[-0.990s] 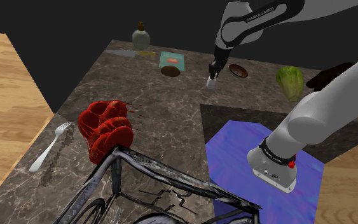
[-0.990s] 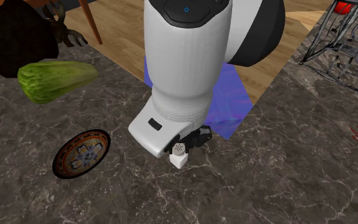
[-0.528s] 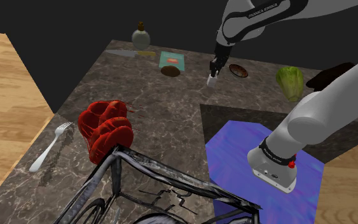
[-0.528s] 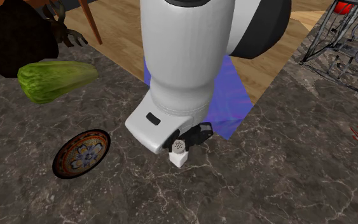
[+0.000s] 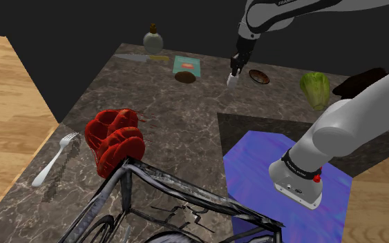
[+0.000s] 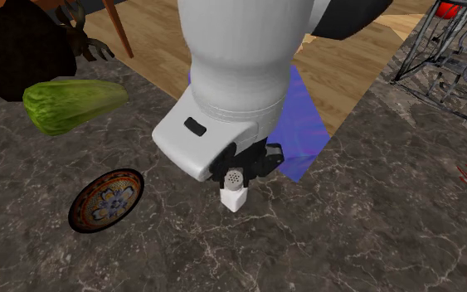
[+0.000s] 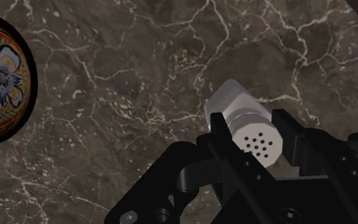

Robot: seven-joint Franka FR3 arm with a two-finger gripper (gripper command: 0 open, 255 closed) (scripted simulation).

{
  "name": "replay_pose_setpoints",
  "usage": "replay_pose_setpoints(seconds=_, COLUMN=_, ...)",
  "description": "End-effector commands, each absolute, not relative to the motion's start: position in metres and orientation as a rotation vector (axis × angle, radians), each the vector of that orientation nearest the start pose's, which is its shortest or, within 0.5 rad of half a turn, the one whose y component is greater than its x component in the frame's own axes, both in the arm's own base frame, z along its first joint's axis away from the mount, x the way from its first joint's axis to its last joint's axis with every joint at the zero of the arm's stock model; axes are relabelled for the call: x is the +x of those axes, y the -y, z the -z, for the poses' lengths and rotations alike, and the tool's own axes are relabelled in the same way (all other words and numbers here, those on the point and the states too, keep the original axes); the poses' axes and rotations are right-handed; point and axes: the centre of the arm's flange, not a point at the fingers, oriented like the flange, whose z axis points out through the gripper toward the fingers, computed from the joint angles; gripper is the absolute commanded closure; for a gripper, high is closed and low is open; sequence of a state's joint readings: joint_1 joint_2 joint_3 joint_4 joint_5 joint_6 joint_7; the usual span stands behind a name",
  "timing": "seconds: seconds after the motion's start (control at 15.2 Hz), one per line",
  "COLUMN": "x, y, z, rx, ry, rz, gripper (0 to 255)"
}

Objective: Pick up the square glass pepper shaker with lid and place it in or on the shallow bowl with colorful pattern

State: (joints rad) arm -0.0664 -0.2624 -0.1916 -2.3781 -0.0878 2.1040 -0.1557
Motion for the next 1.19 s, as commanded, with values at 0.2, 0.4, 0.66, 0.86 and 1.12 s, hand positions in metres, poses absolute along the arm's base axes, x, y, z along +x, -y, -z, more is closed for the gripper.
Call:
replay_pose_setpoints(seconds=0.2, x=0.440, y=0.123, z=-0.447, rx=-3.162, ry=-0.079, rz=-0.032, gripper=255)
replay_pose_setpoints(seconds=0.4, x=0.440, y=0.123, z=-0.463, rx=-3.162, ry=-0.079, rz=-0.032, gripper=255)
replay_pose_setpoints(seconds=0.66, x=0.440, y=0.123, z=-0.484, rx=-3.162, ry=-0.079, rz=-0.032, gripper=255)
replay_pose_setpoints(seconds=0.86, x=0.436, y=0.149, z=-0.488, rx=-3.162, ry=-0.079, rz=-0.032, gripper=255)
replay_pose_setpoints(seconds=1.12, x=0.427, y=0.200, z=-0.496, rx=-3.162, ry=-0.079, rz=-0.032, gripper=255)
